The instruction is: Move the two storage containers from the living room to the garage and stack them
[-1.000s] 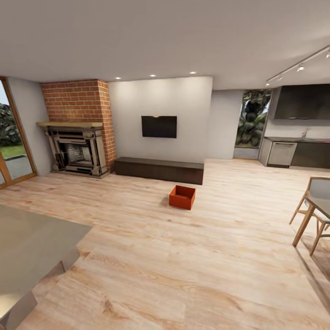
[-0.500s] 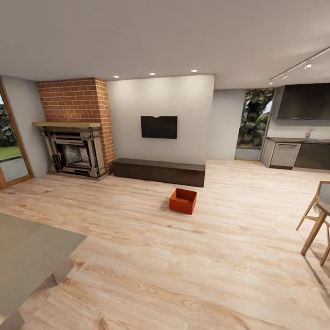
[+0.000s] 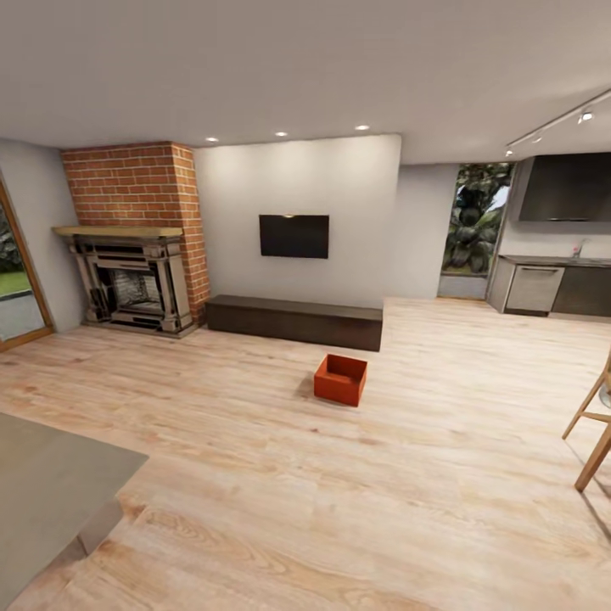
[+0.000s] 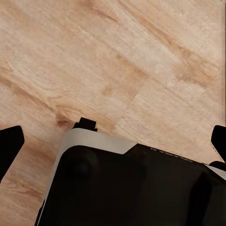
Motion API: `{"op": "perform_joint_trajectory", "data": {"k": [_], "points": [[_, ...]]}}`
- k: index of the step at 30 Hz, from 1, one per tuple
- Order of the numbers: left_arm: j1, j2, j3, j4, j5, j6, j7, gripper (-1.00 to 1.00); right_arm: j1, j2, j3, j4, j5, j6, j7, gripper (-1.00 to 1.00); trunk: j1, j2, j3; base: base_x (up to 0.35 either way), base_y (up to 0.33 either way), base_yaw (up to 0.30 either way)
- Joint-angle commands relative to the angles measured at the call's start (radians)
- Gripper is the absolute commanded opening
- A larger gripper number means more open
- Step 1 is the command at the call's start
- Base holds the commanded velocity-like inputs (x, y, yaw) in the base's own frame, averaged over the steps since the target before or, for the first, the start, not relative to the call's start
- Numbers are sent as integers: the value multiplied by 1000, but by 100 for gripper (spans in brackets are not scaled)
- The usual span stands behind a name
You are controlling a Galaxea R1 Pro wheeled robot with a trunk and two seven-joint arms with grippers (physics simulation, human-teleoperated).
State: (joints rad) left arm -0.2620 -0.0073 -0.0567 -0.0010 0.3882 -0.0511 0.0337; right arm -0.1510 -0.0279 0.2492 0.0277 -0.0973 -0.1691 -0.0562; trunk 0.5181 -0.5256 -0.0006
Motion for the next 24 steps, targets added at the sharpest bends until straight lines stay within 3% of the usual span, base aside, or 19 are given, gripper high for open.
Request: {"op": "perform_joint_trajectory", "data": {"k": [1,24], "points": [[0,0,-6,1,6,-3,3,100,-1,0,9,3,-10,-6,-1,100,1,0,0,324,0,0],[0,1,-6,1,6,-4,3,100,-1,0,9,3,-10,-6,-1,100,1,0,0,324,0,0]]}}
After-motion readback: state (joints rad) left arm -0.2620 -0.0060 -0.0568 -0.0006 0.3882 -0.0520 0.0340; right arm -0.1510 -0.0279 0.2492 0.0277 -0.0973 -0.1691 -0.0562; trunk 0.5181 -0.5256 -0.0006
